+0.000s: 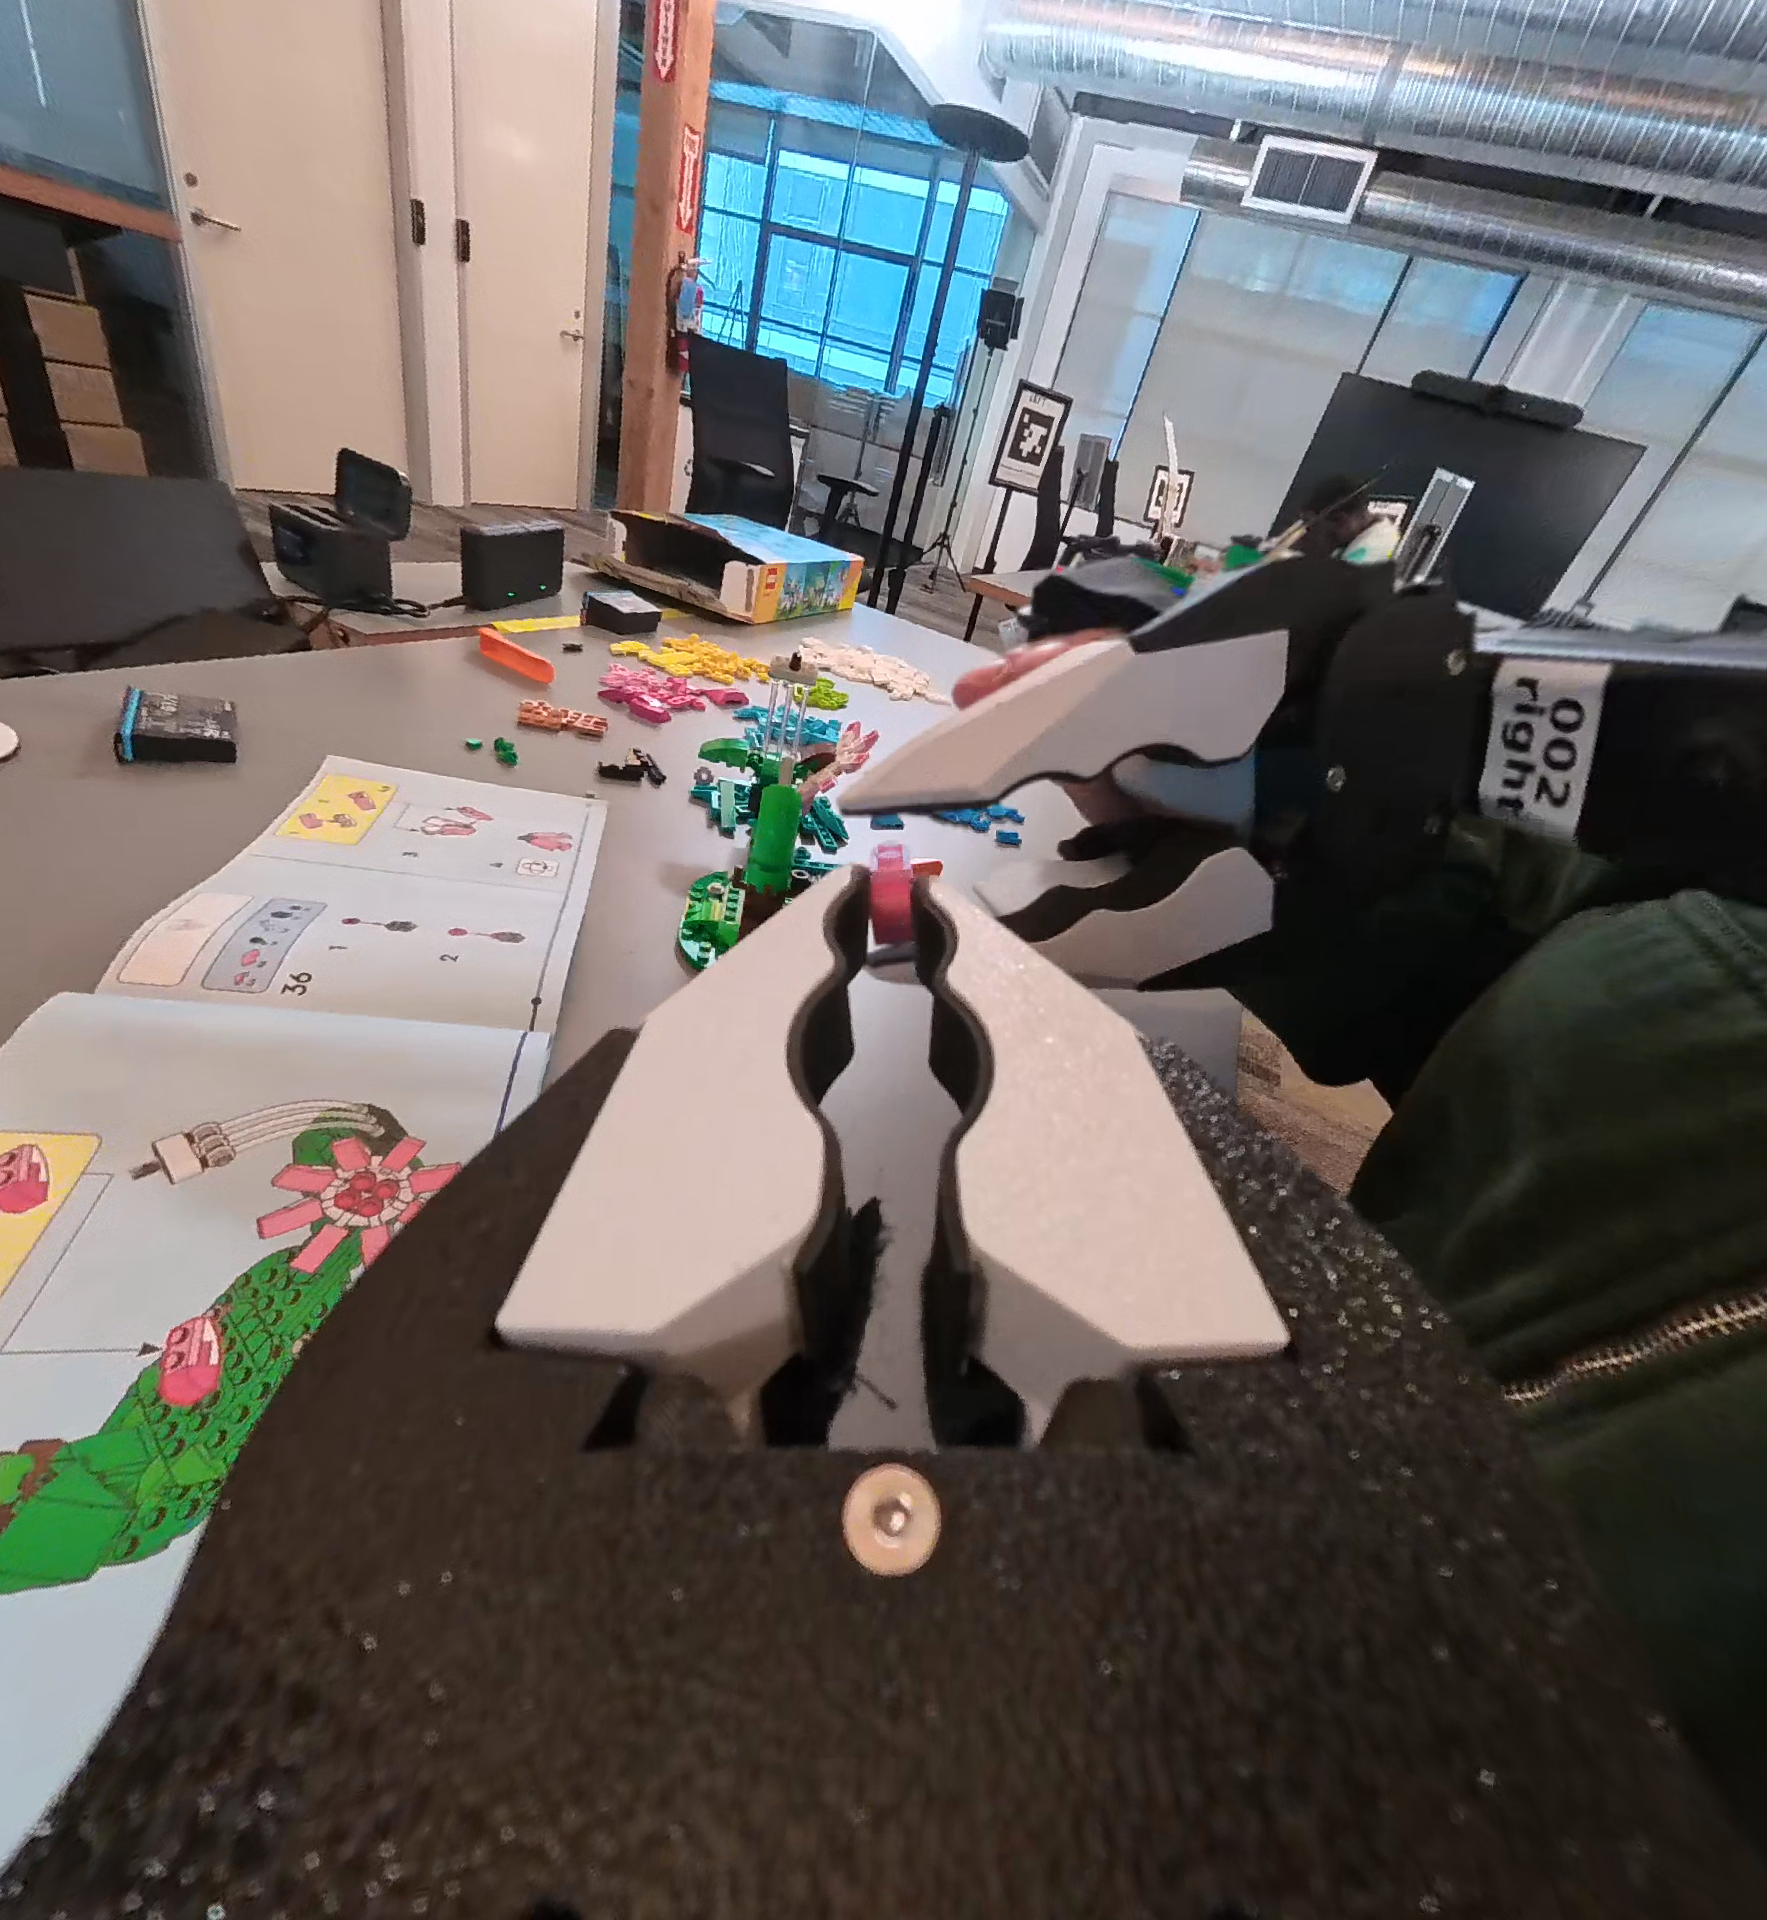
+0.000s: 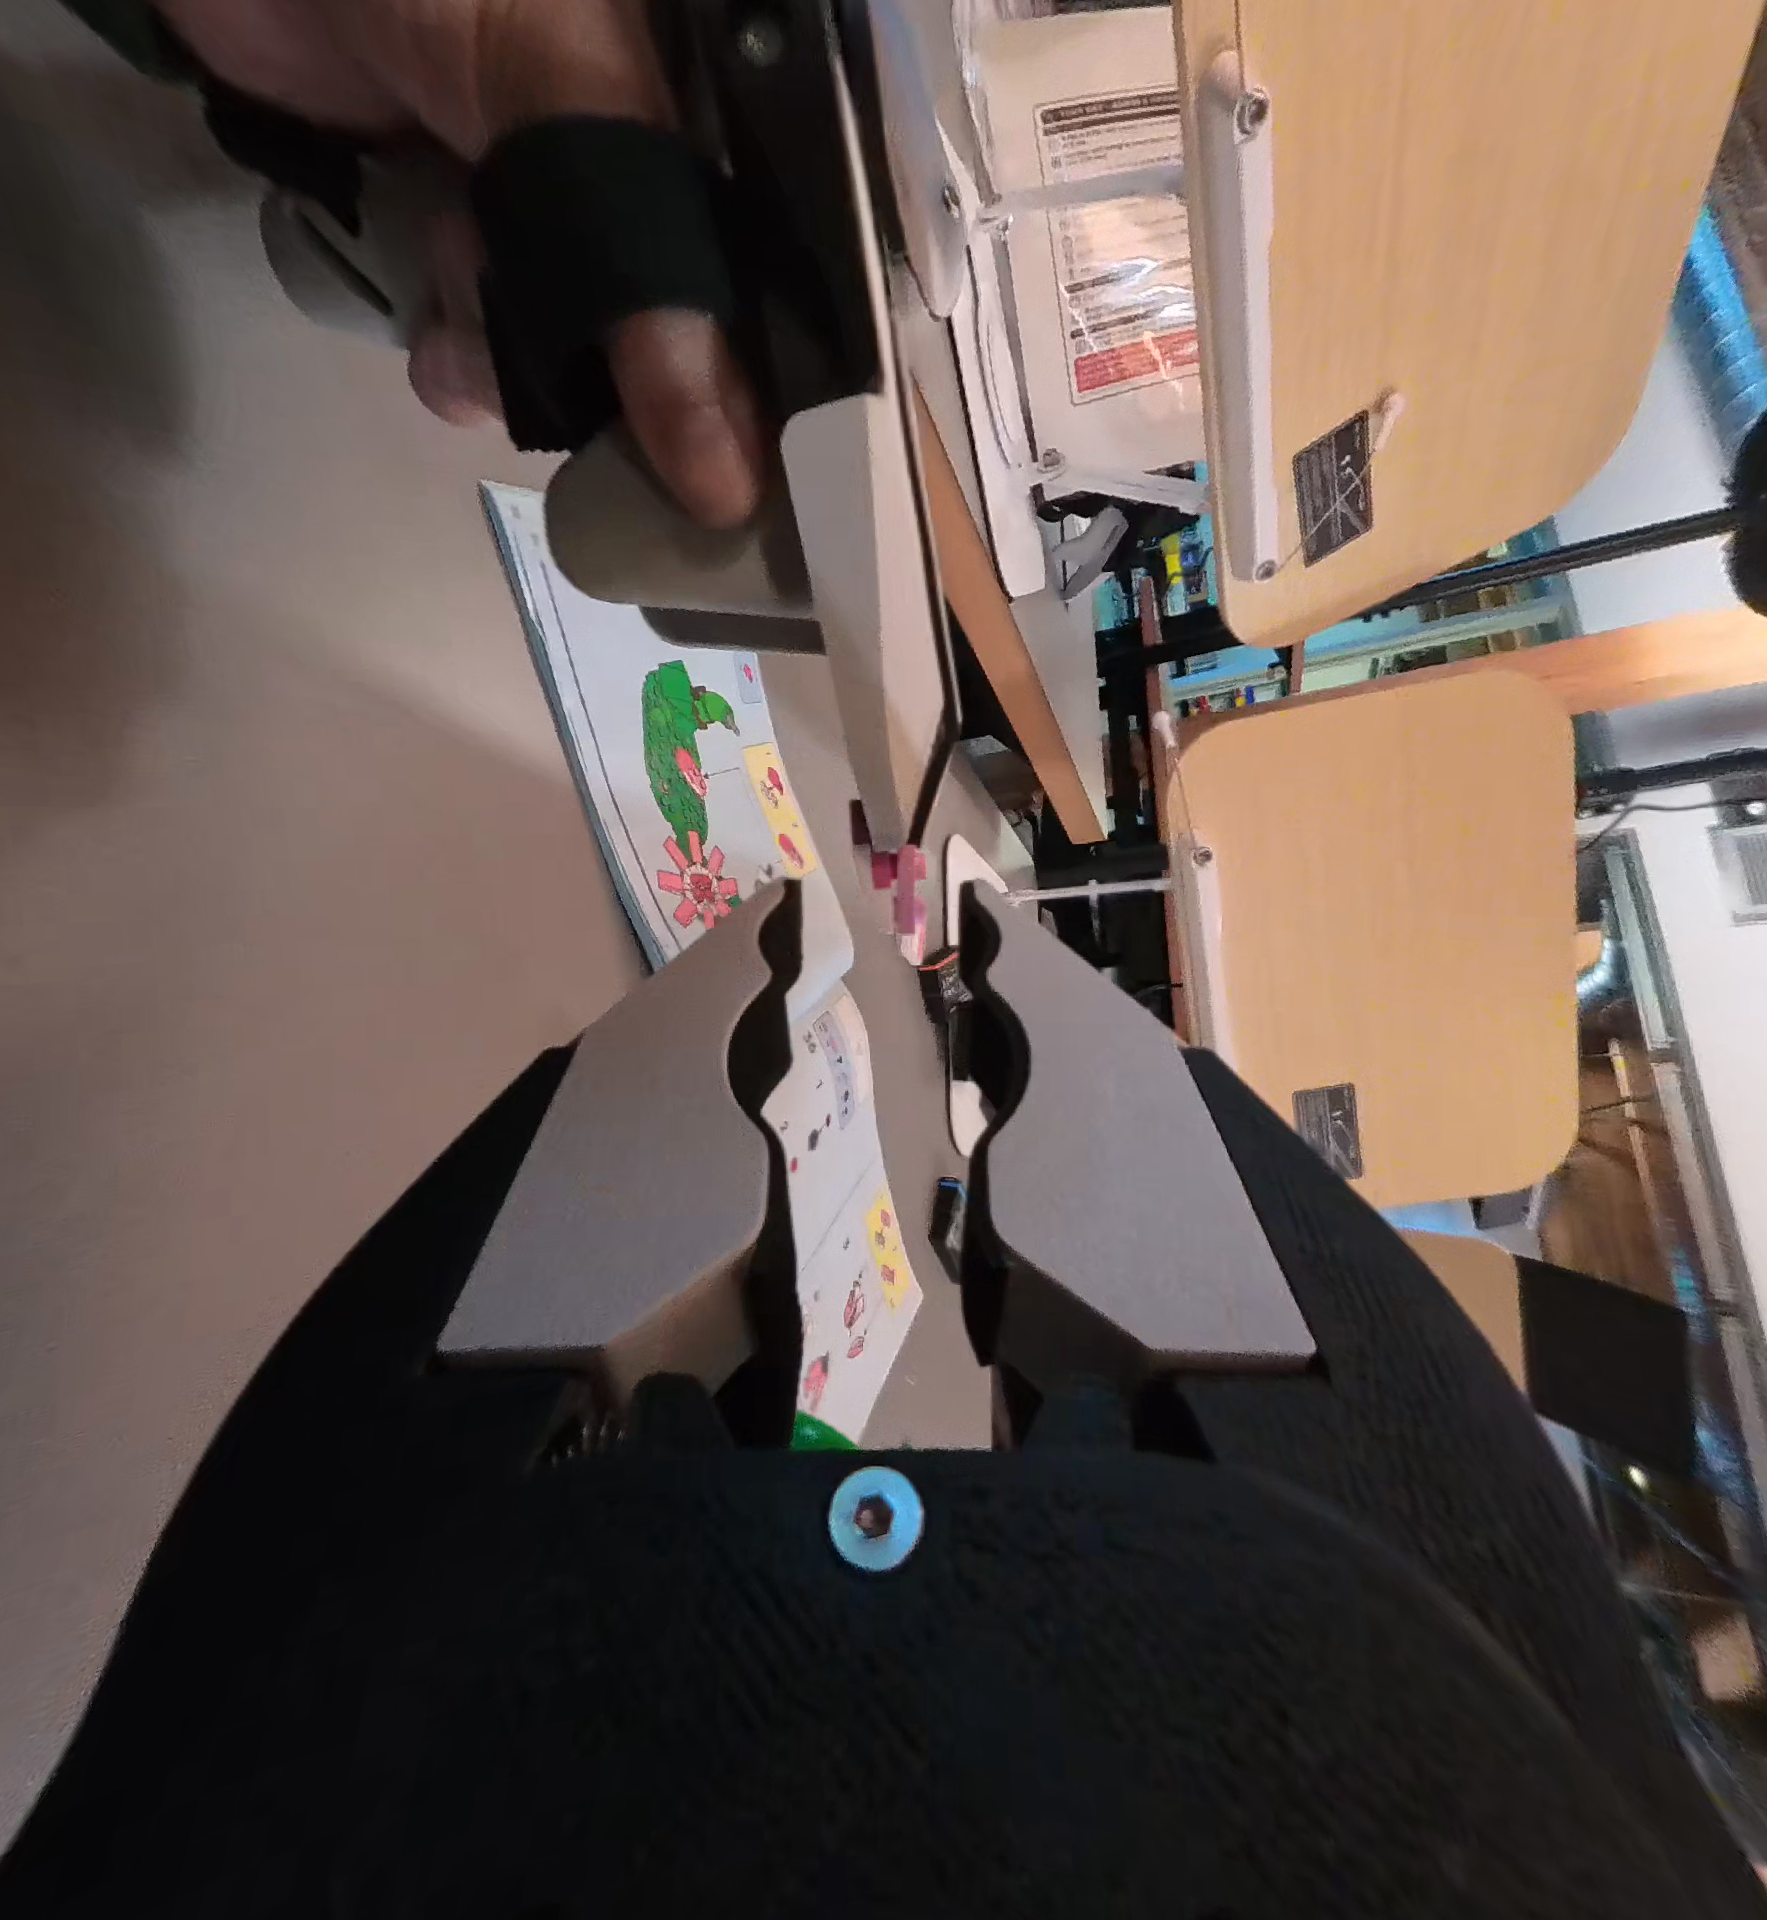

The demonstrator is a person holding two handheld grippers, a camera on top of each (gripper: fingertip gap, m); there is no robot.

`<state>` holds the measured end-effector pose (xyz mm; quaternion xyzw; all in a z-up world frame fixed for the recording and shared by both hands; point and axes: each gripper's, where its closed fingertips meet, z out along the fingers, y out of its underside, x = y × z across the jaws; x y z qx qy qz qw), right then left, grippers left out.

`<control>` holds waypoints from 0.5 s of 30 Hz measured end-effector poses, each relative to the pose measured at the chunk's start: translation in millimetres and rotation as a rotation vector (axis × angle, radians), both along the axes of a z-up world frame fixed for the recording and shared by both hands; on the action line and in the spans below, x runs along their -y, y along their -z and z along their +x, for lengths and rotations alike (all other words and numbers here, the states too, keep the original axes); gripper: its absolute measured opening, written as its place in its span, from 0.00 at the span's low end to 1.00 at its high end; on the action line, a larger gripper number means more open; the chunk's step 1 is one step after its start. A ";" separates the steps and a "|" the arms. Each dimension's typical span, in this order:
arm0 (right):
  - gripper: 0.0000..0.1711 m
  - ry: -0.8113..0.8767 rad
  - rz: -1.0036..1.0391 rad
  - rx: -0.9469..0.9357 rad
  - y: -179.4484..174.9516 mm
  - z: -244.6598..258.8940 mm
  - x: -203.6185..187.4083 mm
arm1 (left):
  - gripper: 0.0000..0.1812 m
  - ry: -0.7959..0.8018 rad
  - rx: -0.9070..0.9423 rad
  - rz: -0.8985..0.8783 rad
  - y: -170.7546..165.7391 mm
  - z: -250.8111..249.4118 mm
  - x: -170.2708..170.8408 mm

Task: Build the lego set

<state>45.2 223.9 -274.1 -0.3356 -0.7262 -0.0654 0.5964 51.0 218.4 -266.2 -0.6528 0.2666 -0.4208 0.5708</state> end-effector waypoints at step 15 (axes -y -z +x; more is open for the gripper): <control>0.05 0.031 0.018 0.024 1.4 -3.4 0.7 | 0.03 0.012 0.009 -0.016 0.5 2.0 2.5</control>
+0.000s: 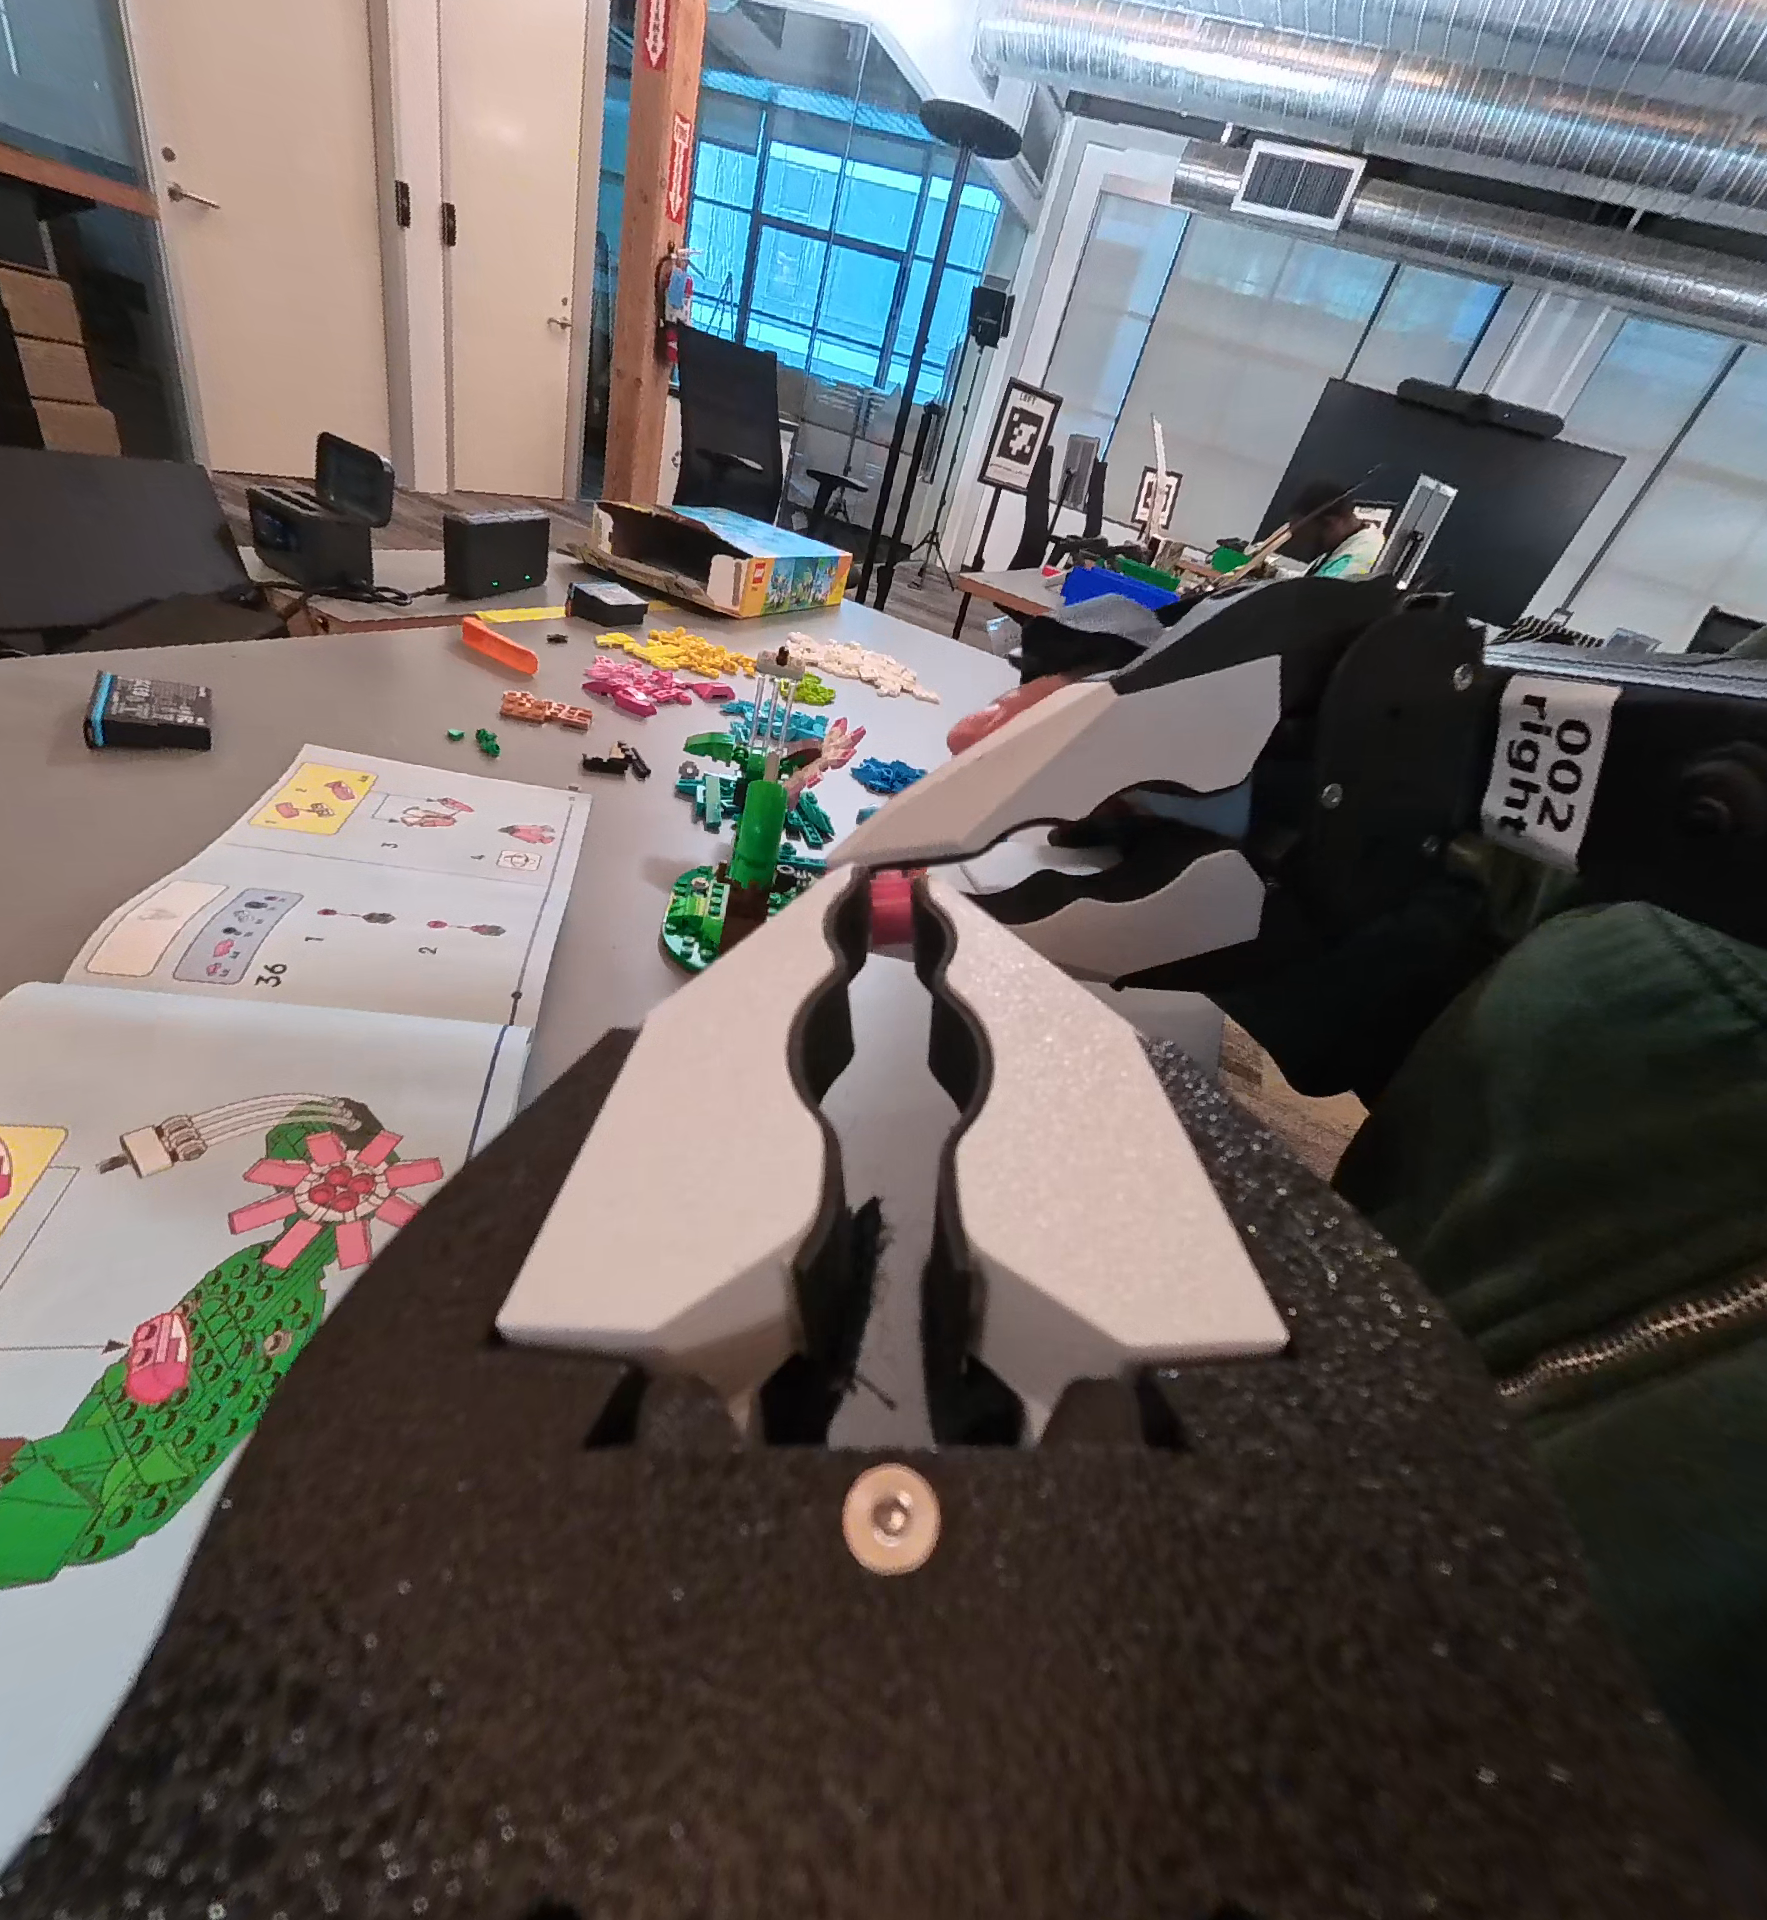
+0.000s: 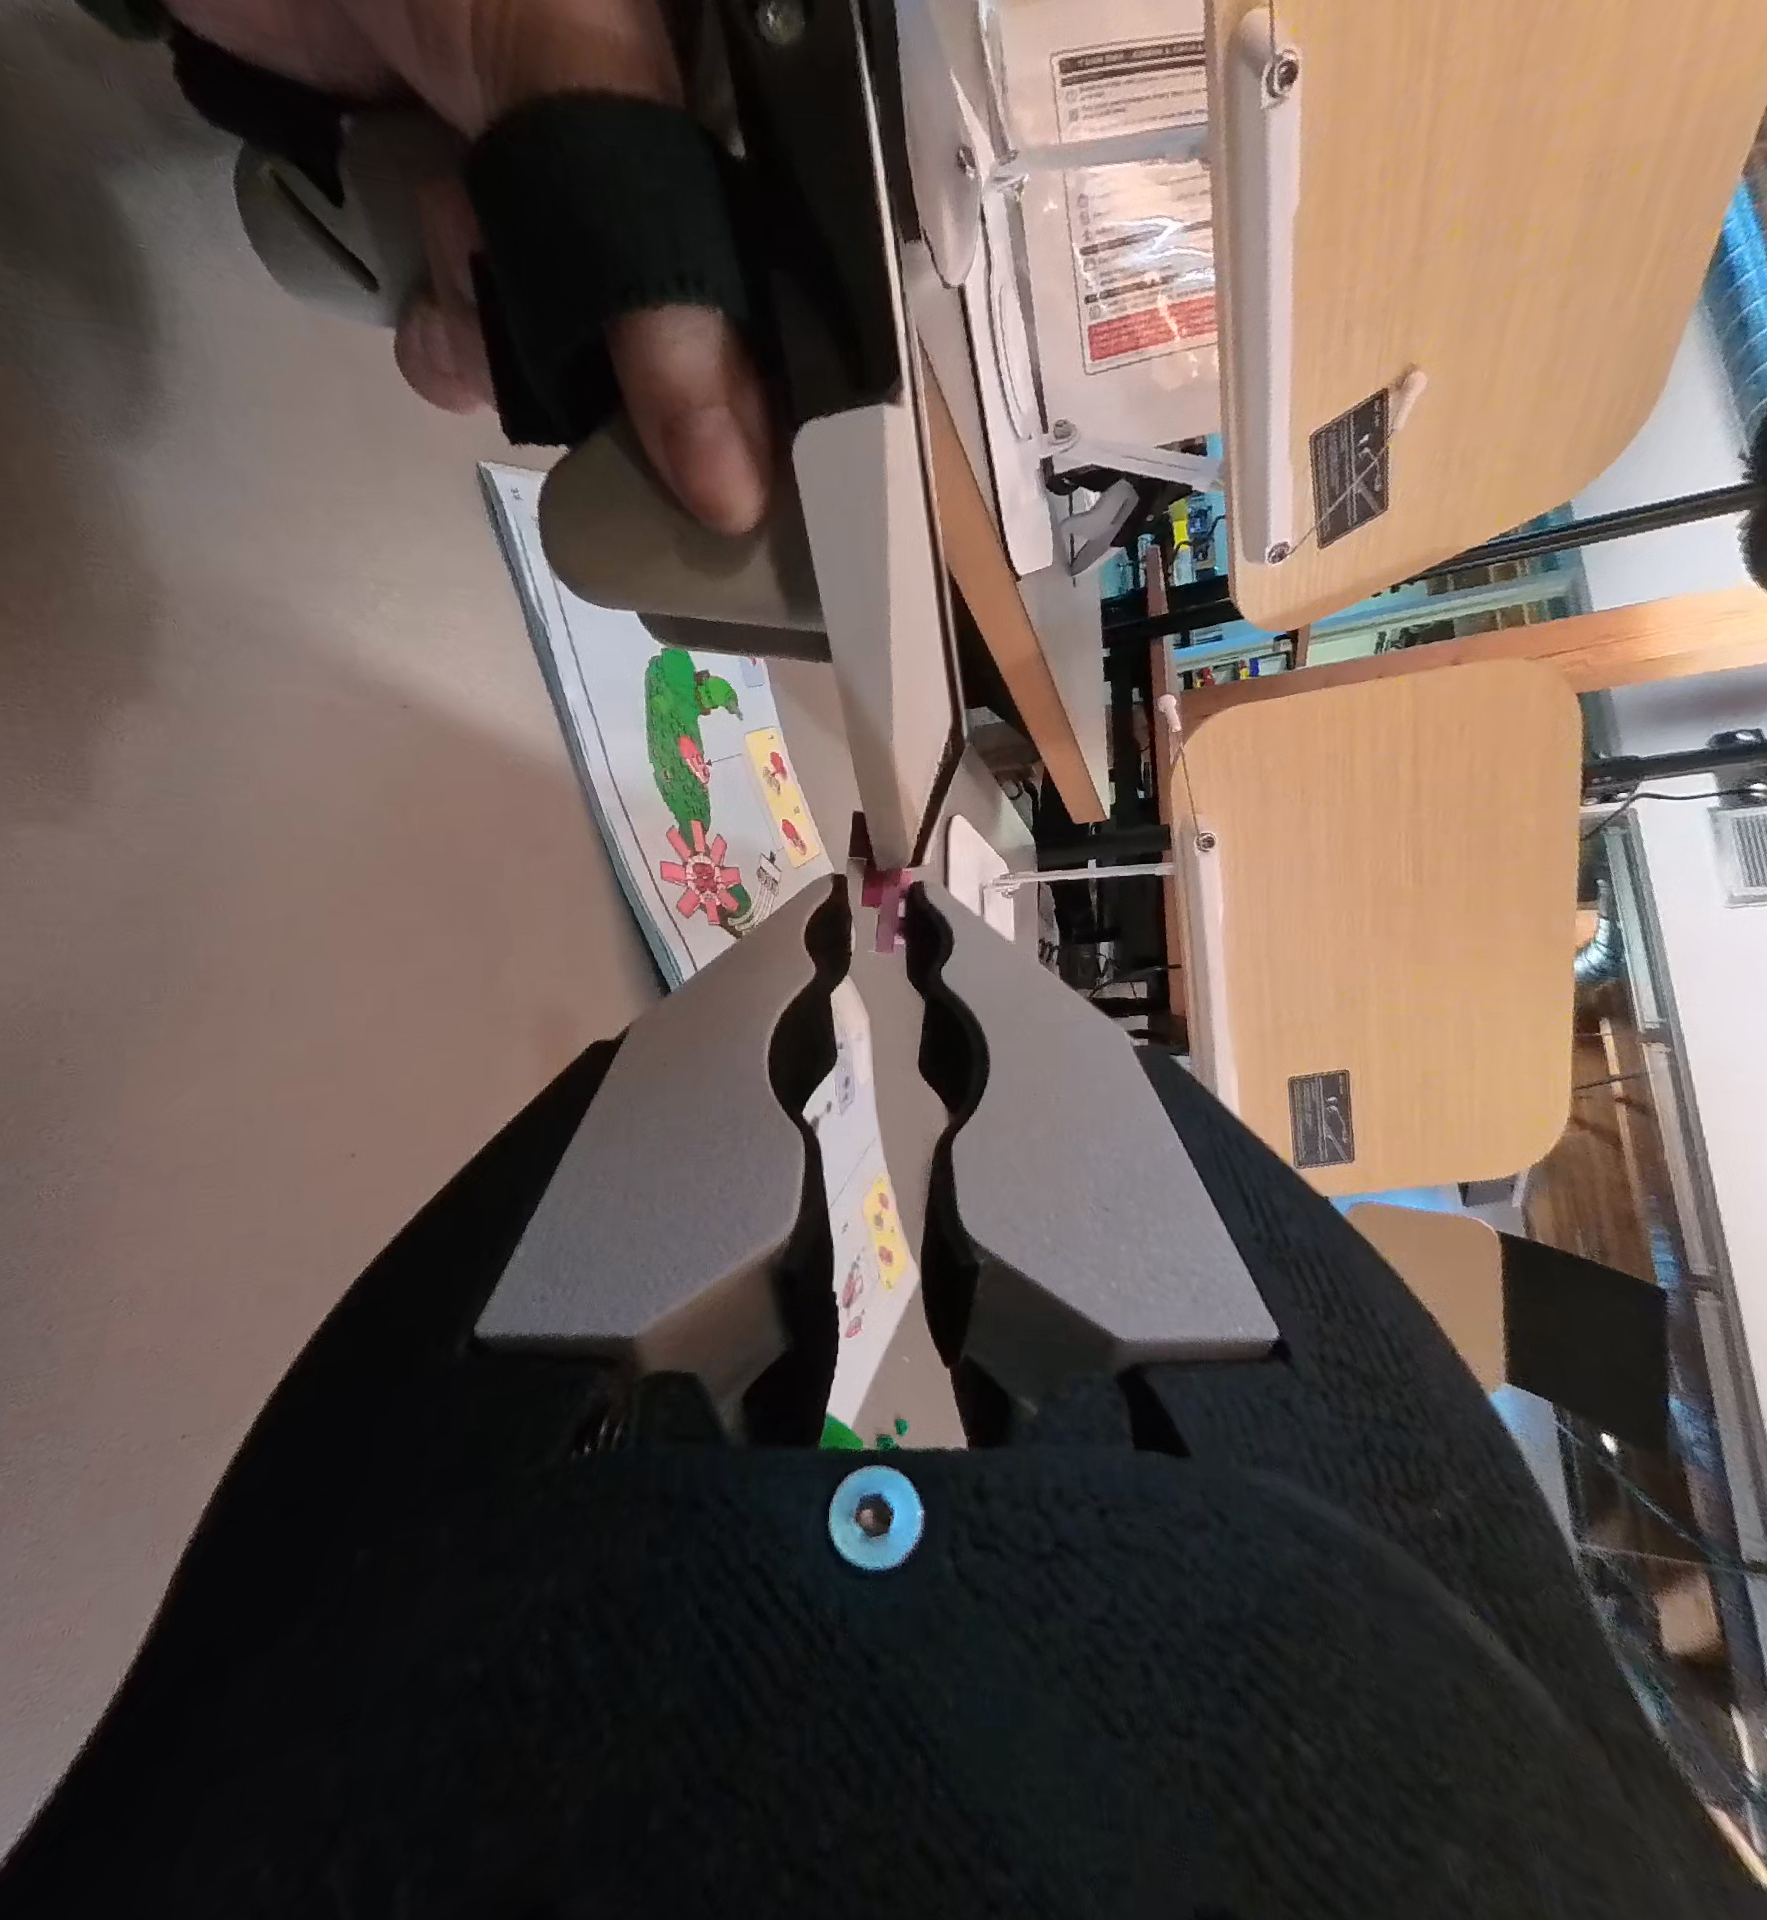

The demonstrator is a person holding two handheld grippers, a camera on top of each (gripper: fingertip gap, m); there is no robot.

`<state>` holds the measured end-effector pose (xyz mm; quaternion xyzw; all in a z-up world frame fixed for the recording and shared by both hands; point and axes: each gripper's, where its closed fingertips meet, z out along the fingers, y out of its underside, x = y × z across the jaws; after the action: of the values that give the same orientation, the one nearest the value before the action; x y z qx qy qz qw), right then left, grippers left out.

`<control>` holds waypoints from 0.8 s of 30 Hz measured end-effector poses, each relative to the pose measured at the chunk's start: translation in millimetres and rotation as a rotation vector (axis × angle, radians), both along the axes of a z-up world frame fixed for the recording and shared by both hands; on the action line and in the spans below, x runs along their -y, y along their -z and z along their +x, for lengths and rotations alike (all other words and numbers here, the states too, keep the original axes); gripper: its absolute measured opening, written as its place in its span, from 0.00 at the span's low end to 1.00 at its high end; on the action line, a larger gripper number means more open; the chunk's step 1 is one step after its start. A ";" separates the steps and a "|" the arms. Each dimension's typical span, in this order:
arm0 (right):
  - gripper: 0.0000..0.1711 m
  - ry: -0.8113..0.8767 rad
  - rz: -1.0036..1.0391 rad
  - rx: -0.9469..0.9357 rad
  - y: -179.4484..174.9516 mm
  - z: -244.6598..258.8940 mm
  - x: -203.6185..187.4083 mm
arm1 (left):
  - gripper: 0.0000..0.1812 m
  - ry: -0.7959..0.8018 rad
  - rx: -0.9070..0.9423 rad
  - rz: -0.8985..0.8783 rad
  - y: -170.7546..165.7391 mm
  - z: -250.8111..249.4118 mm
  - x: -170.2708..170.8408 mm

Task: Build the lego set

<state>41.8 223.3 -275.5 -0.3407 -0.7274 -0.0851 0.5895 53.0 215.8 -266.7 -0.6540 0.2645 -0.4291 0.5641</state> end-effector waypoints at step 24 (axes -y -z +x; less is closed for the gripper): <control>0.16 -0.041 -0.761 -0.464 44.2 2.5 -10.1 | 0.03 -0.284 -0.158 0.191 27.6 -26.8 -18.5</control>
<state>44.3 233.3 -319.7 -0.5291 -0.5619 0.2791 0.5714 26.2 234.3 -294.3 -0.6600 0.2524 -0.2653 0.6560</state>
